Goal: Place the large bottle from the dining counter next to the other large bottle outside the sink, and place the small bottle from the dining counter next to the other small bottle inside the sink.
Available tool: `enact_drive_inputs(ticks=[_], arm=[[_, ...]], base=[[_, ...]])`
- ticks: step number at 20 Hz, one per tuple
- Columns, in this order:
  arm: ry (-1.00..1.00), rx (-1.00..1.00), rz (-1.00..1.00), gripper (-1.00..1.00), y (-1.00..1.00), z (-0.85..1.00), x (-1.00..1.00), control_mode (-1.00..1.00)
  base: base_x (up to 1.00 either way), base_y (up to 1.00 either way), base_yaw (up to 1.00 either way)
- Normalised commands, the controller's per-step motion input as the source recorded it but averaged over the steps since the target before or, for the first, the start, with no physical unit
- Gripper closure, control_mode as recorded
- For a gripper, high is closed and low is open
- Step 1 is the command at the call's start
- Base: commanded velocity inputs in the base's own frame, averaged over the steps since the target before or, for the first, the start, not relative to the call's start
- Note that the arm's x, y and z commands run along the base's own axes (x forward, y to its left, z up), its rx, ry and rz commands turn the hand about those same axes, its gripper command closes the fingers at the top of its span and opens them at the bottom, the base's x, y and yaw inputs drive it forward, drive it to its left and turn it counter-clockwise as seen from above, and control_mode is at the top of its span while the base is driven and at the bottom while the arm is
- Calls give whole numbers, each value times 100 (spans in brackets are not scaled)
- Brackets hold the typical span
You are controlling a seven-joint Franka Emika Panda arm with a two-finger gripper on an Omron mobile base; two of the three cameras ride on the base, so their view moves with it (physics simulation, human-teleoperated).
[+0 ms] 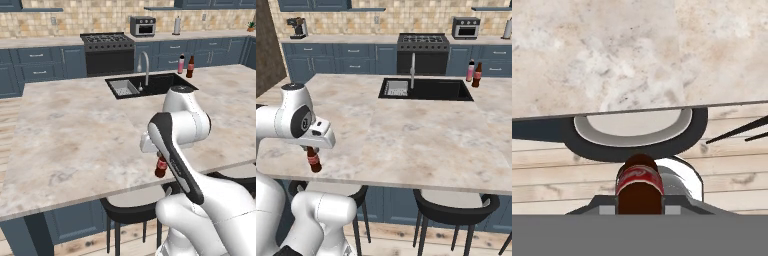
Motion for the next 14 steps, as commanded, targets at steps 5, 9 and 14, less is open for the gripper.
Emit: enact_drive_inputs(ticks=[5, 9, 14], arm=[[0, 0, 0, 100, 0, 0, 0, 100], [0, 0, 0, 100, 0, 0, 0, 100], [0, 0, 0, 100, 0, 0, 0, 100]], base=[[-84, 2, 0], [-90, 33, -3], [-38, 97, -26]])
